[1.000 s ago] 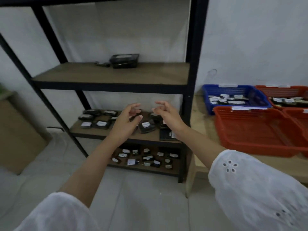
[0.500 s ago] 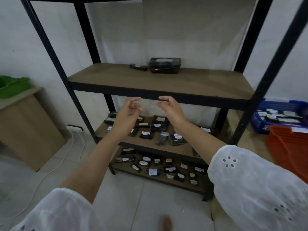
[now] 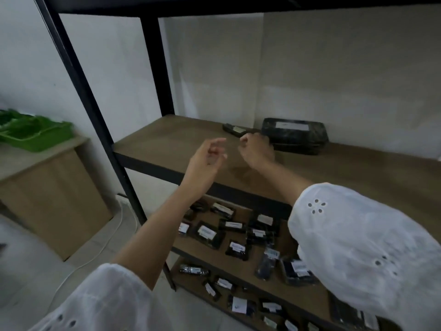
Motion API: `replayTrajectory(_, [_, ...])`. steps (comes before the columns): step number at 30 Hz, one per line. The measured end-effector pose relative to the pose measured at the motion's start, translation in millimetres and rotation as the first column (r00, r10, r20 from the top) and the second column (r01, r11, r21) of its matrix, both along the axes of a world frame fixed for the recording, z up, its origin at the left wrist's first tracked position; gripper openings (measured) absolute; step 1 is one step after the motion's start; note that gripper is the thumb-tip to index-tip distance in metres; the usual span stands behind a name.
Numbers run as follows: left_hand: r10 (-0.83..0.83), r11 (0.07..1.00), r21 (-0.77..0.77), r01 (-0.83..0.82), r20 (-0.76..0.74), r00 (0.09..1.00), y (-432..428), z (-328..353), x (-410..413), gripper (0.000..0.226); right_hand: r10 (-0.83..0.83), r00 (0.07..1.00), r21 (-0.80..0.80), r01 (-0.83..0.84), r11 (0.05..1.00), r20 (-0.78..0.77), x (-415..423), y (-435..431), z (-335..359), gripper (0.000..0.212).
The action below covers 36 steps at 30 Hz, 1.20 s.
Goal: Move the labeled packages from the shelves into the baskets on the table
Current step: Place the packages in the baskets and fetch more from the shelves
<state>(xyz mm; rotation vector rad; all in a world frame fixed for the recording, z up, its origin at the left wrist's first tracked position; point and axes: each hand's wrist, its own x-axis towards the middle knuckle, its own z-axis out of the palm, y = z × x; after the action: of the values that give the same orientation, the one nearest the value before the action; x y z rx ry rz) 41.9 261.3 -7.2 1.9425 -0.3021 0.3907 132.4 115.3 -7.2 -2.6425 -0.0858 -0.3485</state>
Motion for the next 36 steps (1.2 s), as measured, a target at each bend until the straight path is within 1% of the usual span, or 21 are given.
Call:
replayTrajectory(2, [0.011,1.0,0.015,-0.011,-0.009,1.0,4,0,16,0.03,-0.019,1.0,-0.157,0.02,0.987,0.009,22,4,-1,0.04])
replayTrajectory(4, [0.019,1.0,0.016,-0.019,-0.019,1.0,8,1,33,0.032,-0.026,0.999,-0.289,0.034,0.957,0.031,40,9,-3,0.04])
replayTrajectory(9, [-0.007,1.0,0.028,0.008,-0.039,0.999,19,2,57,0.033,-0.05,0.995,-0.548,0.088,0.832,0.084,63,20,-12,0.039])
replayTrajectory(12, [-0.042,0.998,0.034,0.044,-0.048,0.998,26,0,63,0.033,-0.086,0.992,-0.607,0.122,0.785,0.088,65,30,-15,0.035])
replayTrajectory(16, [-0.101,0.994,0.029,0.103,-0.06,0.993,35,2,61,0.031,-0.127,0.983,-0.559,0.182,0.809,0.136,59,37,-9,0.035])
replayTrajectory(18, [-0.13,0.991,0.017,0.132,-0.057,0.99,41,4,57,0.031,-0.143,0.983,-0.495,0.183,0.849,0.118,50,40,-9,0.038])
replayTrajectory(20, [-0.164,0.986,0.002,0.165,-0.055,0.985,45,6,50,0.031,-0.152,0.984,-0.367,0.176,0.914,0.092,38,41,-10,0.044])
replayTrajectory(21, [-0.183,0.983,-0.005,0.183,-0.053,0.982,47,7,46,0.031,-0.153,0.986,-0.242,0.166,0.956,0.073,30,41,-10,0.047])
replayTrajectory(22, [-0.202,0.979,-0.011,0.202,-0.05,0.978,49,7,42,0.031,-0.152,0.987,-0.079,0.155,0.985,0.046,21,41,-10,0.051])
replayTrajectory(23, [-0.221,0.975,-0.018,0.221,-0.046,0.974,51,7,37,0.032,-0.15,0.988,0.088,0.148,0.985,0.021,12,41,-9,0.056])
replayTrajectory(24, [-0.242,0.97,-0.026,0.241,-0.043,0.969,54,6,31,0.032,-0.151,0.988,0.228,0.146,0.963,0.006,2,41,-8,0.06])
replayTrajectory(25, [-0.263,0.964,-0.032,0.262,-0.046,0.964,56,4,25,0.032,-0.154,0.988,0.335,0.147,0.93,-0.006,-10,42,-7,0.063])
replayTrajectory(27, [-0.307,0.952,-0.028,0.306,-0.059,0.95,61,0,12,0.032,-0.122,0.992,0.514,0.121,0.849,-0.032,-37,41,-7,0.061])
replayTrajectory(29, [-0.346,0.938,-0.022,0.345,-0.063,0.936,65,-5,-1,0.031,-0.034,0.997,0.692,0.072,0.719,-0.069,-69,41,-7,0.053])
replayTrajectory(30, [-0.36,0.933,-0.028,0.359,-0.064,0.931,68,-8,-8,0.031,0.01,0.997,0.755,0.054,0.654,-0.08,-85,41,-8,0.049])
replayTrajectory(31, [-0.369,0.929,-0.038,0.367,-0.062,0.927,70,-12,-14,0.031,0.046,0.995,0.796,0.039,0.604,-0.084,-101,41,-9,0.045])
replayTrajectory(34, [-0.386,0.92,-0.09,0.38,-0.057,0.921,76,-22,-32,0.03,0.123,0.989,0.856,0.009,0.517,-0.085,-145,40,-17,0.039])
replayTrajectory(36, [-0.401,0.912,-0.123,0.392,-0.064,0.914,78,-30,-44,0.029,0.117,0.988,0.868,0.027,0.496,-0.098,-172,39,-26,0.038])
